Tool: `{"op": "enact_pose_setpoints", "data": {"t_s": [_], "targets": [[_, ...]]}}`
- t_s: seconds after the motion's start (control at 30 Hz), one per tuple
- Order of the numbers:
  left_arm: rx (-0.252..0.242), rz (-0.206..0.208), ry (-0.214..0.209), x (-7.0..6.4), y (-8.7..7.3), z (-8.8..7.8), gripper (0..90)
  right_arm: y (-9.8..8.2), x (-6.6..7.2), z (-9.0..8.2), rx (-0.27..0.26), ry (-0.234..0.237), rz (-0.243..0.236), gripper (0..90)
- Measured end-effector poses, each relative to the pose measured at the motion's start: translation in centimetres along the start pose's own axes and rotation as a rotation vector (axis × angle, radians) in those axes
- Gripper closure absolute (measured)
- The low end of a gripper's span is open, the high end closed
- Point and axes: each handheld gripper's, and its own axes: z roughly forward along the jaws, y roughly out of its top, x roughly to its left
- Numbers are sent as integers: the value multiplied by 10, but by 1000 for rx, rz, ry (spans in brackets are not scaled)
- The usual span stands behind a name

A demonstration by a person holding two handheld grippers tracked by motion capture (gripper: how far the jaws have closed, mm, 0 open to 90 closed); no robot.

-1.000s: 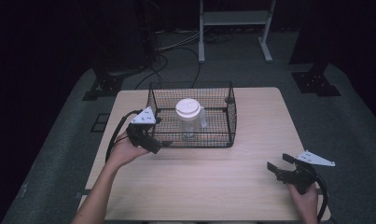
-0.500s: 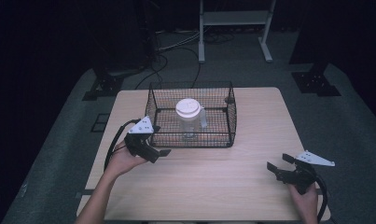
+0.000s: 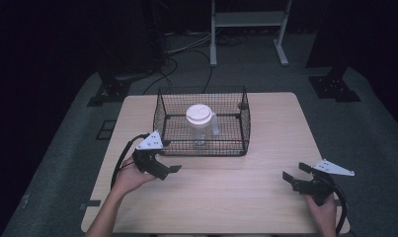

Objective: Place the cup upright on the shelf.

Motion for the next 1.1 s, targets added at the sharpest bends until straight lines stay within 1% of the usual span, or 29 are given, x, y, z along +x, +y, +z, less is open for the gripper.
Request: {"op": "enact_pose_setpoints", "data": {"t_s": [0.33,0.47,0.57,0.63,0.73,0.97,1.1], "targets": [[-4,-18,1,-5,-12,1,19,0,0,0,1,-1,0,147],[-18,-26,2,-8,-15,1,19,0,0,0,1,0,0,148],[-22,-34,-1,-10,-18,2,19,0,0,0,1,0,0,148],[-22,-41,-11,-11,-20,2,19,0,0,0,1,-1,-1,147],[-23,-43,-11,-14,-23,4,19,0,0,0,1,0,0,147],[-46,-66,-17,-19,-32,5,19,0,0,0,1,0,1,147],[-54,-80,-14,-22,-40,5,19,0,0,0,0,1,2,148]]}}
